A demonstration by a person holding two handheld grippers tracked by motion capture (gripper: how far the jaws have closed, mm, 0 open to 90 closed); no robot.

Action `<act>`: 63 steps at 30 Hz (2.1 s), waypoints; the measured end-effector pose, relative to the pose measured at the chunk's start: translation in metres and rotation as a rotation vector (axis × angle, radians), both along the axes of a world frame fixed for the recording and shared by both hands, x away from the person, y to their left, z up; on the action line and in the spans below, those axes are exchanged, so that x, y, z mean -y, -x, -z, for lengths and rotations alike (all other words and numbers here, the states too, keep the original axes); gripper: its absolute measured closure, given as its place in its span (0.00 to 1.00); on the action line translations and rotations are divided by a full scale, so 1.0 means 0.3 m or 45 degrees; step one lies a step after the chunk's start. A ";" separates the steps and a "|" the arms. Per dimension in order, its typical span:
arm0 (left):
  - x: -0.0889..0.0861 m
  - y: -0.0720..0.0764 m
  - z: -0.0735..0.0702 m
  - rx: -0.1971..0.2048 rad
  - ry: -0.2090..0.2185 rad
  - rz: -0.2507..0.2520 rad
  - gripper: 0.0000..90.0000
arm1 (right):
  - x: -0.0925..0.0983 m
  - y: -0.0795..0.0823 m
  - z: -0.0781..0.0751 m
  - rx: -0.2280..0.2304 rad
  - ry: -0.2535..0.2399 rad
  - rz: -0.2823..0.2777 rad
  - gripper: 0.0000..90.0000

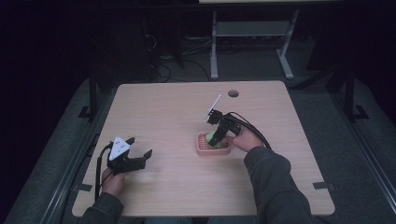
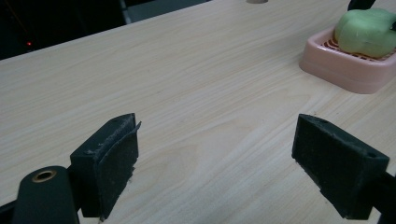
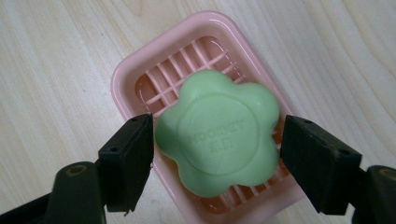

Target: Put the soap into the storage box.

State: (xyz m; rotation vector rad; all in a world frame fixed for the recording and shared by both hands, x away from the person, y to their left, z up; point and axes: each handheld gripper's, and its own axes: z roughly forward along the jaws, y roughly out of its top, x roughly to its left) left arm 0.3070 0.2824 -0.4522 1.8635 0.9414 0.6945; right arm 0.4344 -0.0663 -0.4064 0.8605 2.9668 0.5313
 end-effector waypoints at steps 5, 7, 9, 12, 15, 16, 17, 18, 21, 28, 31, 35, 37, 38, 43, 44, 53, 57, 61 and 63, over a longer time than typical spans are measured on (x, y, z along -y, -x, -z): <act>0.000 0.000 0.000 -0.003 -0.001 0.000 0.16 | 0.013 0.006 -0.010 0.024 -0.044 0.001 0.28; 0.000 0.000 0.000 -0.002 0.003 0.001 0.16 | 0.021 0.005 -0.008 0.017 -0.065 0.013 0.28; 0.001 0.000 0.000 -0.003 0.000 0.001 0.16 | 0.026 0.006 -0.006 0.012 -0.058 0.016 0.28; 0.002 0.002 0.000 0.000 0.000 0.004 0.16 | 0.038 0.009 -0.009 0.018 -0.068 0.023 0.28; 0.002 0.002 0.000 0.001 -0.003 0.007 0.16 | 0.048 0.014 -0.016 0.020 -0.076 0.033 0.27; 0.002 0.003 0.000 0.001 -0.003 0.007 0.16 | 0.052 0.015 -0.020 0.026 -0.079 0.035 0.27; 0.002 0.002 -0.001 0.000 -0.003 0.008 0.16 | 0.056 0.016 -0.024 0.028 -0.088 0.041 0.27; 0.001 0.002 0.000 0.000 -0.005 0.008 0.16 | 0.061 0.017 -0.028 0.030 -0.094 0.041 0.27; 0.002 0.002 0.000 0.001 -0.001 0.008 0.16 | 0.071 0.020 -0.035 0.034 -0.097 0.047 0.27; 0.001 0.003 0.000 -0.002 -0.014 0.013 0.16 | 0.090 0.027 -0.032 0.031 -0.098 0.053 0.27; 0.000 0.004 -0.001 -0.005 -0.012 0.015 0.16 | 0.097 0.031 -0.032 0.034 -0.105 0.059 0.26; 0.000 0.004 -0.001 -0.003 -0.008 0.013 0.16 | 0.106 0.036 -0.038 0.041 -0.106 0.060 0.26; 0.000 0.004 -0.001 -0.004 -0.013 0.013 0.16 | 0.112 0.037 -0.043 0.040 -0.115 0.067 0.26; 0.000 0.004 -0.001 -0.003 -0.012 0.013 0.16 | 0.116 0.038 -0.044 0.042 -0.116 0.066 0.26; 0.001 0.003 0.000 -0.002 -0.016 0.015 0.16 | 0.135 0.044 -0.048 0.038 -0.118 0.083 0.26; 0.001 0.004 0.000 -0.003 -0.014 0.016 0.16 | 0.139 0.045 -0.047 0.040 -0.119 0.082 0.26; 0.002 0.003 0.001 -0.002 -0.013 0.017 0.16 | 0.167 0.059 -0.049 0.043 -0.122 0.088 0.26; 0.002 0.003 0.001 -0.003 -0.014 0.017 0.16 | 0.178 0.065 -0.050 0.042 -0.129 0.096 0.26; 0.003 0.003 0.001 -0.003 -0.011 0.016 0.16 | 0.185 0.069 -0.052 0.040 -0.126 0.095 0.26; 0.004 0.003 0.002 -0.002 -0.009 0.016 0.16 | 0.188 0.072 -0.055 0.040 -0.127 0.096 0.26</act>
